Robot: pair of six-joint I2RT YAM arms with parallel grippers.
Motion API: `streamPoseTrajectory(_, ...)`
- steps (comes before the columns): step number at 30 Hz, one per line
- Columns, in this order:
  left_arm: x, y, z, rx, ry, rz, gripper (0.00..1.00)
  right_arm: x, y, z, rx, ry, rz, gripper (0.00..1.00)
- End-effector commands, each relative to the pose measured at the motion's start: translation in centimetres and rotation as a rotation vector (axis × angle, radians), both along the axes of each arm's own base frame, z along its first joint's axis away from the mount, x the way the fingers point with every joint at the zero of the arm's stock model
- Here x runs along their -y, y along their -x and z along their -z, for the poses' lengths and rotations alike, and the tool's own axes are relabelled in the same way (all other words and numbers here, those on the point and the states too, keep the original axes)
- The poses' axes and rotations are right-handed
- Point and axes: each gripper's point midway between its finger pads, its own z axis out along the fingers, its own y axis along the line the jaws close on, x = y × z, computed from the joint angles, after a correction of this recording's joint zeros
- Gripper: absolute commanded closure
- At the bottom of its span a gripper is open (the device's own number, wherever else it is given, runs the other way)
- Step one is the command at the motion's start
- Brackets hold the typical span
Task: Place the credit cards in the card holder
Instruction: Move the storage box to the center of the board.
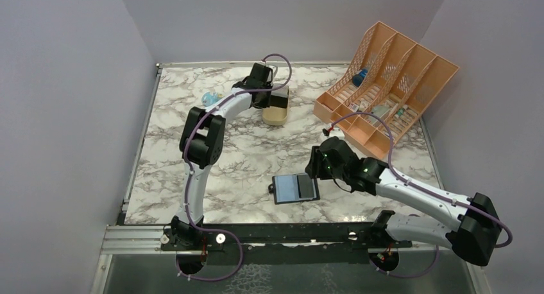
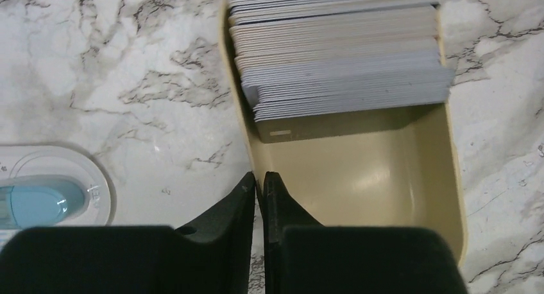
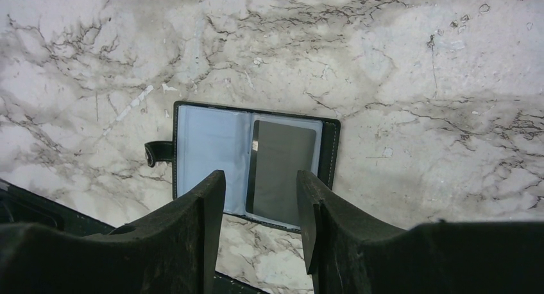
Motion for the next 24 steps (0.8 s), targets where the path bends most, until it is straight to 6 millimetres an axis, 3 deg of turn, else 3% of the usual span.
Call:
streamPoseTrajectory(1, -1.2, 2.4, 0.8, -0.075, -0.022, -0.062, 0.94, 0.7, -0.4, -0.8, 0.039, 0.007, 0.019, 0.54)
streamPoseTrajectory(11, -3.8, 6.8, 0.3, -0.129, -0.019, -0.238, 0.97, 1.2, -0.1, -1.1, 0.052, -0.001, 0.025, 0.54)
streamPoseTrajectory(24, -10.6, 17.5, 0.9, -0.171, -0.059, -0.486, 1.0, 1.9, 0.6, -2.3, 0.091, -0.03, 0.007, 0.54)
